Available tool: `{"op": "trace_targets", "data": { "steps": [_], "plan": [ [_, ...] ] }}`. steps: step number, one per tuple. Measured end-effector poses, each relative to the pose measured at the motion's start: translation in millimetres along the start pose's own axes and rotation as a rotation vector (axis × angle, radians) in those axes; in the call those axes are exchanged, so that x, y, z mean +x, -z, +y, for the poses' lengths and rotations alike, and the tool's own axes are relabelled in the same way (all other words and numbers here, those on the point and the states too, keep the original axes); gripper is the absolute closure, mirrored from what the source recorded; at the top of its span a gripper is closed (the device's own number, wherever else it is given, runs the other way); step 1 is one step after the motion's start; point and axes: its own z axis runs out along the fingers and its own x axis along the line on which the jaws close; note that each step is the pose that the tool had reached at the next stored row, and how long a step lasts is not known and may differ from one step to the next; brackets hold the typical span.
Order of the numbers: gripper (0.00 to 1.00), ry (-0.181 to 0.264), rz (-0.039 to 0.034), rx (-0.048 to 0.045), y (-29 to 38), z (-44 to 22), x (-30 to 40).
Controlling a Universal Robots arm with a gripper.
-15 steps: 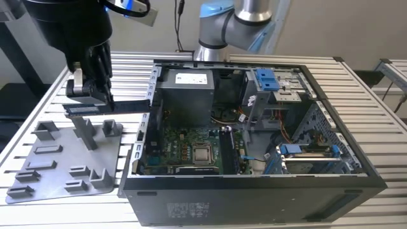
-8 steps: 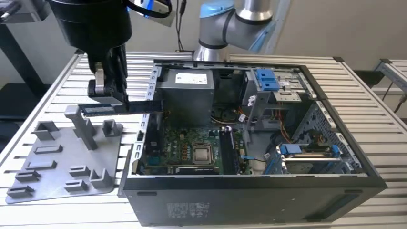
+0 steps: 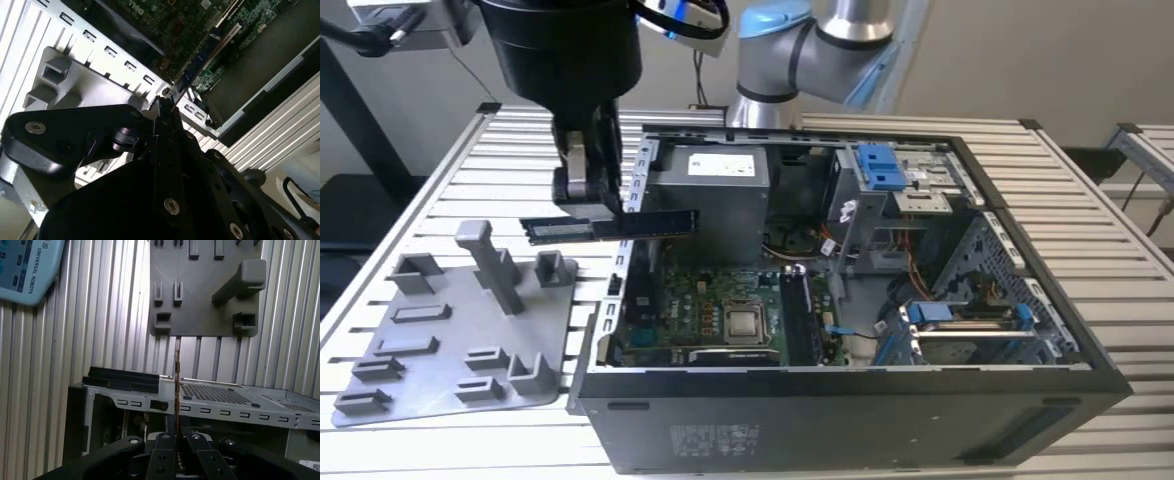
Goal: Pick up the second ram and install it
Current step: 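Pick up the second ram and move it above second insertion slot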
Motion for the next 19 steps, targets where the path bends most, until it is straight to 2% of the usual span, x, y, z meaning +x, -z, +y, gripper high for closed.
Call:
{"op": "trace_targets", "data": {
  "steps": [14, 19],
  "plan": [
    [0.85, -0.001, 0.0000, 0.0000, 0.3, -44.4, 3.9],
    [0.85, -0.023, -0.0002, 0.0004, 0.2, -50.6, 4.5]
  ]
}}
